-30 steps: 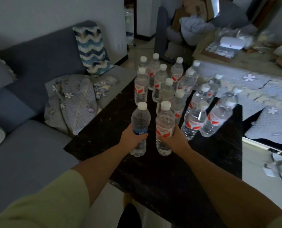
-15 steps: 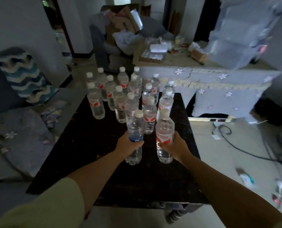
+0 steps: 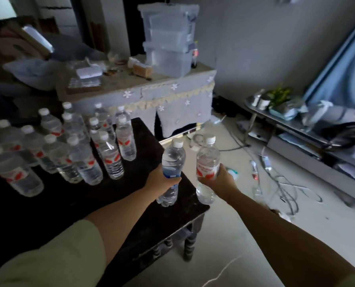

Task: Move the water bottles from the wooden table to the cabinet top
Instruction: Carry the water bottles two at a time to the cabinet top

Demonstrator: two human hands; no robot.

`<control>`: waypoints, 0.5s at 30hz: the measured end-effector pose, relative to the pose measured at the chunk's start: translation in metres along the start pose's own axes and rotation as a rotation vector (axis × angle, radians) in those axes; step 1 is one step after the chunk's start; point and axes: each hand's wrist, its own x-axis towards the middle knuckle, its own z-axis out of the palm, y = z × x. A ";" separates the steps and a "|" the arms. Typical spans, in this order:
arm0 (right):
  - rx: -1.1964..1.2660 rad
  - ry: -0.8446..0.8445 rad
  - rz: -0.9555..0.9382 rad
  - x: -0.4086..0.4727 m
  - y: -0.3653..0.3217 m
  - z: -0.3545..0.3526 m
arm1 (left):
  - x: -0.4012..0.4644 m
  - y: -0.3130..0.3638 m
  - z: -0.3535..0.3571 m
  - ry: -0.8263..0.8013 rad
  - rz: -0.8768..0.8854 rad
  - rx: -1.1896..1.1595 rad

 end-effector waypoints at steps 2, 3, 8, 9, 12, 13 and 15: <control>0.004 0.070 0.033 -0.010 0.017 -0.027 | 0.003 0.014 0.029 -0.057 0.029 0.002; 0.013 0.101 0.046 -0.015 0.026 -0.041 | 0.004 0.022 0.043 -0.087 0.035 0.010; 0.041 0.289 0.112 -0.060 0.078 -0.125 | -0.007 0.071 0.132 -0.226 0.098 0.093; 0.047 0.320 0.125 -0.070 0.088 -0.142 | -0.013 0.081 0.150 -0.252 0.114 0.098; 0.038 0.404 0.195 -0.108 0.125 -0.197 | -0.038 0.110 0.208 -0.347 0.159 0.104; 0.038 0.439 0.220 -0.123 0.138 -0.216 | -0.049 0.120 0.229 -0.383 0.177 0.106; 0.068 0.506 0.266 -0.151 0.163 -0.250 | -0.071 0.138 0.268 -0.459 0.219 0.117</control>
